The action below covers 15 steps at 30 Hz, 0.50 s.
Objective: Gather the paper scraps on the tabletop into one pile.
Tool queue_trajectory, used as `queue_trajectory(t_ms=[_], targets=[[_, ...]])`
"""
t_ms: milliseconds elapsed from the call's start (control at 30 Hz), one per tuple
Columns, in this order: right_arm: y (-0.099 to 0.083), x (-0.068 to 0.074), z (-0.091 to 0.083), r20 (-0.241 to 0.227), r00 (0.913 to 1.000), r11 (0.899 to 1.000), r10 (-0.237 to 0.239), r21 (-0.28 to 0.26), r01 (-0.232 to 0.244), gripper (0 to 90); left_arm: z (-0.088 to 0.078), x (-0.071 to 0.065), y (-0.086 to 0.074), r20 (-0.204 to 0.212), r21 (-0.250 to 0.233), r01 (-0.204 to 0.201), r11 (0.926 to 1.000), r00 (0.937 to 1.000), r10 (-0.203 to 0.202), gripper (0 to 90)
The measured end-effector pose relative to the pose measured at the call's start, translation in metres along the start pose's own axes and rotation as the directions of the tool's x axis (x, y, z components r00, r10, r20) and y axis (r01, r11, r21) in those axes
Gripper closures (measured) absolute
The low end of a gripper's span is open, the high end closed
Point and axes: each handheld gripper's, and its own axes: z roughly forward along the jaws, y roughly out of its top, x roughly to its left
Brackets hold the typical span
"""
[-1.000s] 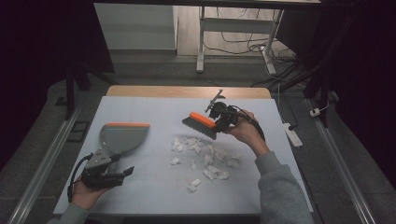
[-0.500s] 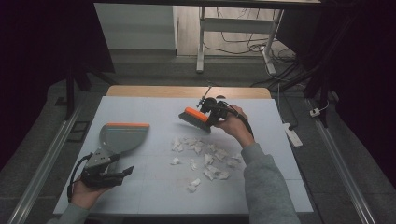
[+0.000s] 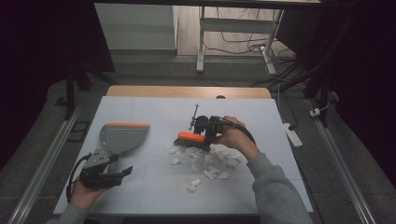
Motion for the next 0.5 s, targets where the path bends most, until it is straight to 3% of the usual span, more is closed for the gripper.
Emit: queue_trajectory(t_ms=[67, 133, 267, 333, 500], targets=[[-0.005, 0.001, -0.007, 0.019, 0.9997, 0.999, 0.017, -0.037, -0.016, 70.1, 0.001, 0.000, 0.000, 0.000, 0.003, -0.002, 1.0000, 1.0000, 0.002, 27.9], [-0.009, -0.003, -0.016, 0.028, 0.9973, 0.994, 0.067, -0.092, -0.064, 70.1, 0.001, 0.000, 0.001, -0.001, 0.004, -0.002, 1.0000, 1.0000, 0.002, 27.9], [-0.009, -0.009, -0.027, 0.014, 0.9875, 0.971, 0.157, -0.182, -0.152, 70.1, 0.001, 0.001, 0.000, -0.005, 0.002, 0.003, 1.0000, 1.0000, -0.003, 27.9], [-0.005, -0.007, -0.028, 0.018, 0.9833, 0.961, 0.181, -0.216, -0.173, 70.2, 0.001, 0.002, -0.001, -0.005, 0.004, 0.007, 1.0000, 1.0000, -0.007, 27.9], [0.013, 0.004, -0.030, -0.063, 0.9764, 0.941, 0.207, -0.261, -0.216, 70.2, 0.000, 0.004, -0.001, -0.010, 0.000, 0.011, 0.9999, 0.9999, -0.011, 27.9]])
